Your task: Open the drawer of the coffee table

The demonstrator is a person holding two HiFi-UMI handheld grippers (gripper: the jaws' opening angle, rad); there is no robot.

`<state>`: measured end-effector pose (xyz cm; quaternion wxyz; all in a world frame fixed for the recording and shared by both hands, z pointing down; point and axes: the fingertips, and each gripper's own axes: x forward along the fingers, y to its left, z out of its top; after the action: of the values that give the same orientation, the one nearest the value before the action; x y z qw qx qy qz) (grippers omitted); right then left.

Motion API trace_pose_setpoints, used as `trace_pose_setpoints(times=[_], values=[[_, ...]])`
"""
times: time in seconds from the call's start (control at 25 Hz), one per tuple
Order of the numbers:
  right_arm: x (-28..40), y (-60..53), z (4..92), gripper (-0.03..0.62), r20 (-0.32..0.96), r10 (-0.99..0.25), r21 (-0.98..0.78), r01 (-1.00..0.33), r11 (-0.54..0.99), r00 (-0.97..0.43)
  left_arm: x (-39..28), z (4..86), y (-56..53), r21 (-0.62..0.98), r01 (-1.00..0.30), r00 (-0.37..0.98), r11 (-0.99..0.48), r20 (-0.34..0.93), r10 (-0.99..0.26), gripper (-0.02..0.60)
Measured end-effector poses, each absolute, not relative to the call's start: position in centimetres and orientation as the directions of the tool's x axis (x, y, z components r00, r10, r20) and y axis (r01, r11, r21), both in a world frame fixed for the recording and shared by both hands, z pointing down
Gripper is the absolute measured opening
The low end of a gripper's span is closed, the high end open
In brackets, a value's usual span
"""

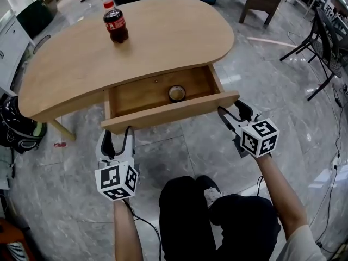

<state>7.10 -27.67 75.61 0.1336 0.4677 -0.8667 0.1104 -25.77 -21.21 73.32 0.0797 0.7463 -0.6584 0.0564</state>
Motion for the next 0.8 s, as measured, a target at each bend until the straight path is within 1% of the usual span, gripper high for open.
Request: trace_pose_setpoints(times=[0.28,0.8], values=[[7.0,-26.5,75.8,0.268,0.341,-0.789,-0.056,-0.849,0.526,-0.511,-25.9,73.4,-20.0,0.044,-0.993,0.114,-0.108,0.177,-0.978,0.272],[7.5,-23.9,76.4,0.268,0.358,-0.798,-0.053,-0.864,0.501,-0.484,-25.3,73.9,-17.6,0.045,-0.992,0.121,-0.114,0.193,-0.974,0.273]])
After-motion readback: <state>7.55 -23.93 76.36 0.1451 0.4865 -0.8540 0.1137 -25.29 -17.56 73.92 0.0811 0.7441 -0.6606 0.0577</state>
